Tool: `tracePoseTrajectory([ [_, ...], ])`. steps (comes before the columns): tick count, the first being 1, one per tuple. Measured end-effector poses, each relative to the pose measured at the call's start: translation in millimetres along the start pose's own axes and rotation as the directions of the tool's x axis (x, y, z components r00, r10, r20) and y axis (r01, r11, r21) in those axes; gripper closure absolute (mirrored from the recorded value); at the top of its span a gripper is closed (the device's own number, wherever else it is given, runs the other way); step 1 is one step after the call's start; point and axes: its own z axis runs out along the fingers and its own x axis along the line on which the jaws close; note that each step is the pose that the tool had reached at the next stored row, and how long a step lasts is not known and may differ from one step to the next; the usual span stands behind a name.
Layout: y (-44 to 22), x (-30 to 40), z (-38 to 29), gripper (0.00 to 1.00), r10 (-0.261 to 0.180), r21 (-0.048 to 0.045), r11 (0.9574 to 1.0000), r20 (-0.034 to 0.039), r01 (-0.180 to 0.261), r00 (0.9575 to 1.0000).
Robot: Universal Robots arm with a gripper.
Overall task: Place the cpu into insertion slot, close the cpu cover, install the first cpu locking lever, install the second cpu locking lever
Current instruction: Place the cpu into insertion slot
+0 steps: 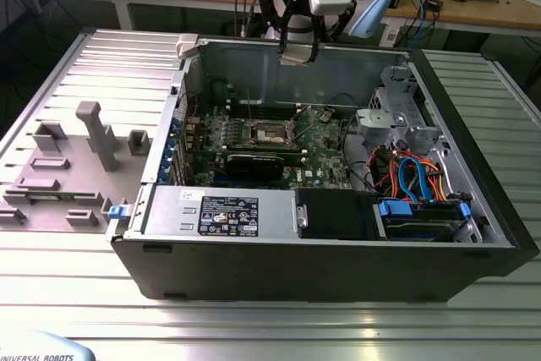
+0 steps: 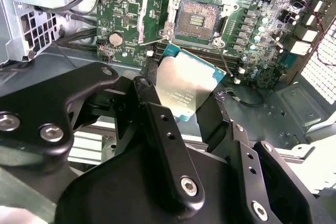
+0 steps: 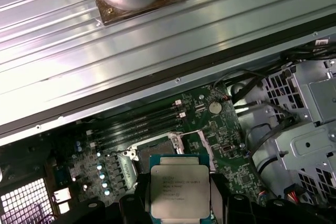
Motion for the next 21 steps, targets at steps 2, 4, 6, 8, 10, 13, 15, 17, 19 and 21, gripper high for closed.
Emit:
tracePoseTrajectory([
  [2,0.0,0.0,0.0,0.46,0.006,-0.0001,1.0000,0.0005,-0.006,1.0000],
  [4,0.0,0.0,0.0,0.46,0.013,-0.0003,0.9999,0.0011,-0.013,0.9999],
  [6,0.0,0.0,0.0,0.46,0.017,-0.0004,0.9999,0.0015,-0.017,0.9999],
  [8,0.0,0.0,0.0,0.46,0.021,-0.0004,0.9998,0.0018,-0.021,0.9998],
  [10,0.0,0.0,0.0,0.46,0.024,-0.0005,0.9997,0.0021,-0.024,0.9997],
  [13,0.0,0.0,0.0,0.46,0.029,-0.0006,0.9996,0.0026,-0.029,0.9996],
  [15,0.0,0.0,0.0,0.46,0.030,-0.0006,0.9996,0.0027,-0.030,0.9995],
  [17,0.0,0.0,0.0,0.46,0.030,-0.0007,0.9995,0.0027,-0.030,0.9995],
  [19,0.0,0.0,0.0,0.46,0.030,-0.0006,0.9995,0.0027,-0.030,0.9995],
  [21,0.0,0.0,0.0,0.46,0.030,-0.0006,0.9995,0.0027,-0.030,0.9995],
])
